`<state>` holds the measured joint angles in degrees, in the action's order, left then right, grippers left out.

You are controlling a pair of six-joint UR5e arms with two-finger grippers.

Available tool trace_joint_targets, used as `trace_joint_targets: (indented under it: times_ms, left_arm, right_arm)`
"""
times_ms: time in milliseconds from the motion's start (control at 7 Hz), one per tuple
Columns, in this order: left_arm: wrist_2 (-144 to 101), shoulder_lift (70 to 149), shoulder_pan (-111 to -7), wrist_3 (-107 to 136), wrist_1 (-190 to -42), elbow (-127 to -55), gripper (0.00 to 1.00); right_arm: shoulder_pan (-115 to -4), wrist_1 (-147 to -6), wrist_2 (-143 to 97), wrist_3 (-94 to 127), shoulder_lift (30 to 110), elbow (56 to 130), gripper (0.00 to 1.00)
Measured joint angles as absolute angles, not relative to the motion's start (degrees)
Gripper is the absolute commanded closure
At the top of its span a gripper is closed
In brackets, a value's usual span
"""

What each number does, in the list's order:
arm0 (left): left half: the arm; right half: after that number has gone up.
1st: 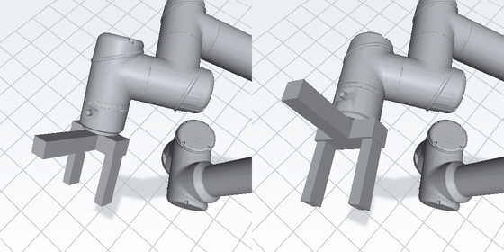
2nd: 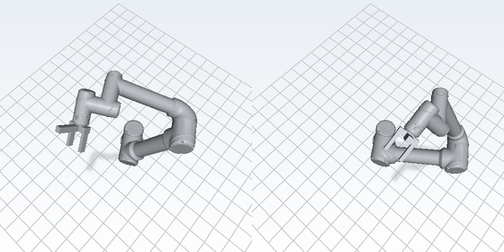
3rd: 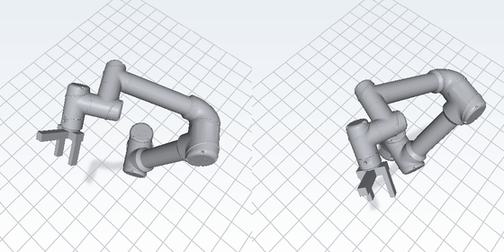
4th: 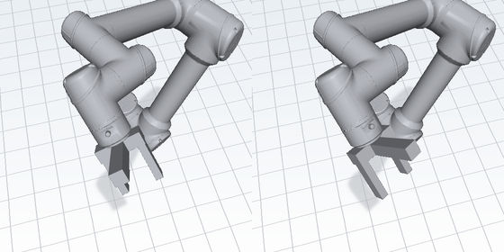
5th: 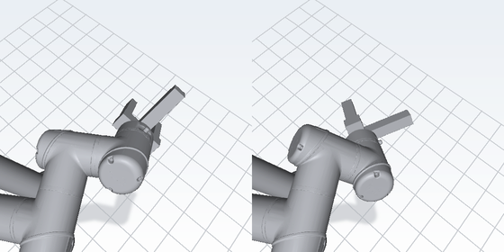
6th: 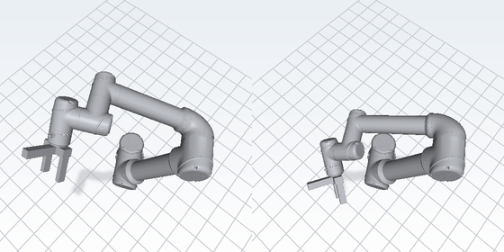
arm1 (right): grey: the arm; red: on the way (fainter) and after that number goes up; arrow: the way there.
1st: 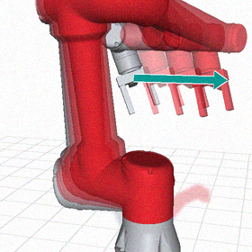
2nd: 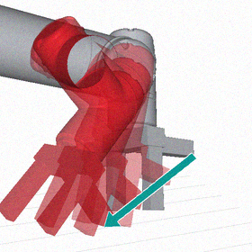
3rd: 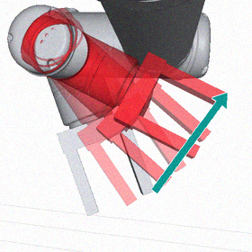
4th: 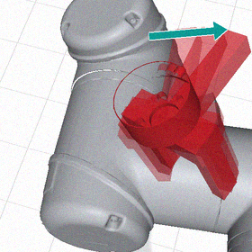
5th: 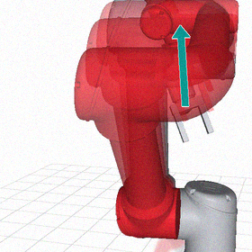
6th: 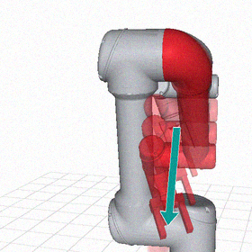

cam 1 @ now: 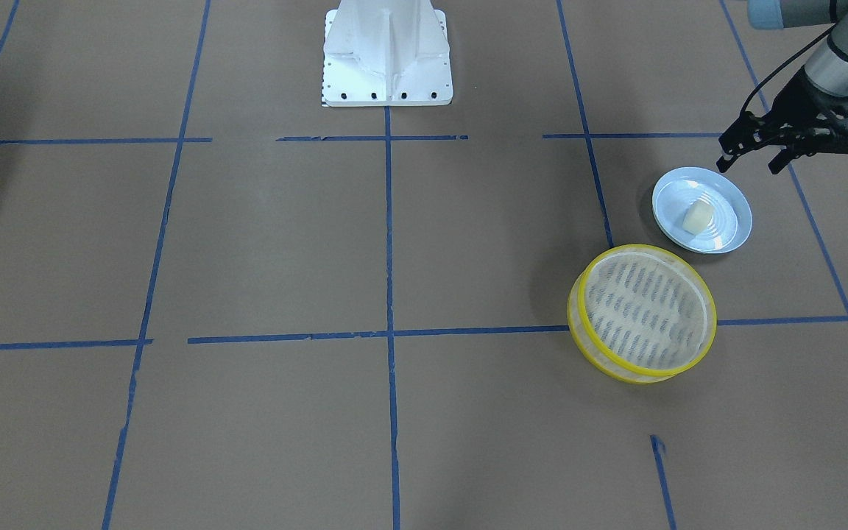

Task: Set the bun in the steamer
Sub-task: 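Move the left gripper down over the pale bun on the blue plate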

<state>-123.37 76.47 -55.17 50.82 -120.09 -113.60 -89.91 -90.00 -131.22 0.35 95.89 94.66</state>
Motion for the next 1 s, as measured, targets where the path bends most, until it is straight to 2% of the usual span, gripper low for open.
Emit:
trace_joint_targets:
  times_ms: [429,1000]
  left_arm:
    - [-118.47,77.47,-48.41,54.08,-123.77,-108.94,0.0]
    - [-116.53,81.83,-46.63,53.55,-124.45,-103.7,0.0]
  right_arm:
    - [-89.91,-90.0,-131.22,0.35,95.89,94.67,0.0]
    - [-89.91,-90.0,-131.22,0.35,95.89,94.7,0.0]
